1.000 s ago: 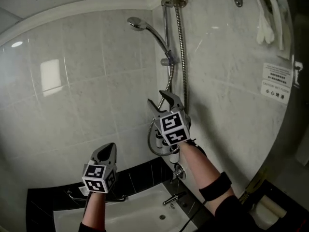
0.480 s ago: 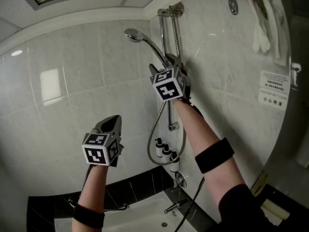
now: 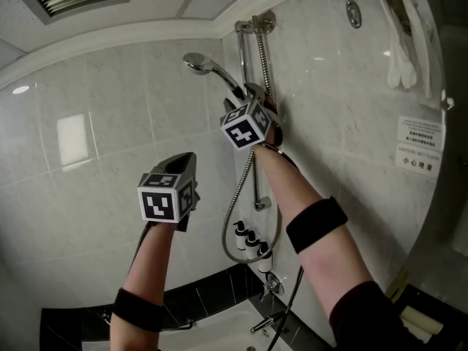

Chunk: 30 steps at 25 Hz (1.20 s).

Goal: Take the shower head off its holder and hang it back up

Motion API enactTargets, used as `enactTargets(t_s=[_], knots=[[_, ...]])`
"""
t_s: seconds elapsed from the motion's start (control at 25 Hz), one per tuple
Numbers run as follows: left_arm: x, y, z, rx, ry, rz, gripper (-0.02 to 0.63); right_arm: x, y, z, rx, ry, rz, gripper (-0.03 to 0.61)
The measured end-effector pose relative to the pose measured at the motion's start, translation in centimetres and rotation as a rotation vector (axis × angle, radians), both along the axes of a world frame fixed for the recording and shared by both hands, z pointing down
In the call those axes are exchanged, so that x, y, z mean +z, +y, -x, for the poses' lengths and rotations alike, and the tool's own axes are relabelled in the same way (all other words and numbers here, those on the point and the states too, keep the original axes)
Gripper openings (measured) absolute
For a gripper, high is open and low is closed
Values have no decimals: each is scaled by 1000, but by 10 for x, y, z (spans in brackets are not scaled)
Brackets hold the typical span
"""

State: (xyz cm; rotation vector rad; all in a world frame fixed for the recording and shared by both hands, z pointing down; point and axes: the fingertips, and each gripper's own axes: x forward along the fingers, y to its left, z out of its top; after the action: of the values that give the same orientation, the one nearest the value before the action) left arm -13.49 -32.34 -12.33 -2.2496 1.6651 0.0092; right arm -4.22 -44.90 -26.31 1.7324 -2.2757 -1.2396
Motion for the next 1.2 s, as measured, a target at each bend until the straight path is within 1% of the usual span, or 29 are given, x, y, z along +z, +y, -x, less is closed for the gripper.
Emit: enactTargets(t_s=[0.16,0.2,0.24,0.28,0.4,0.76,0.84,1.04,1.2], knots=[[-10,-7,-7,4,1,-10,0,-2,-14,4,30,25,17,272],[-12,-8,-8,5,0,-13,0,-2,-17,3,39,24,20,258],[-13,-9,-9,6,-3,-16,0,-3,-19,1,48,20,19,193],[-15,-9,-10,7,-7,-20,0,-4,-19,0,55,12,16,156],[-17,-10,-5,-1,-11,-30,0,-8,-19,-1,52,-23,18,155],[-9,-5,7,-23,0,-12,0,-8,-15,-1,3,-59,60,152],[-7,-5,11,-29,2,-11,0,-12,-10,3,-7,-61,49,150],[-7,-4,20,-45,10,-18,0,-26,9,17,-22,-25,-4,150],[-3,-5,29,-59,21,-14,0,-40,27,29,-94,-83,-15,150]])
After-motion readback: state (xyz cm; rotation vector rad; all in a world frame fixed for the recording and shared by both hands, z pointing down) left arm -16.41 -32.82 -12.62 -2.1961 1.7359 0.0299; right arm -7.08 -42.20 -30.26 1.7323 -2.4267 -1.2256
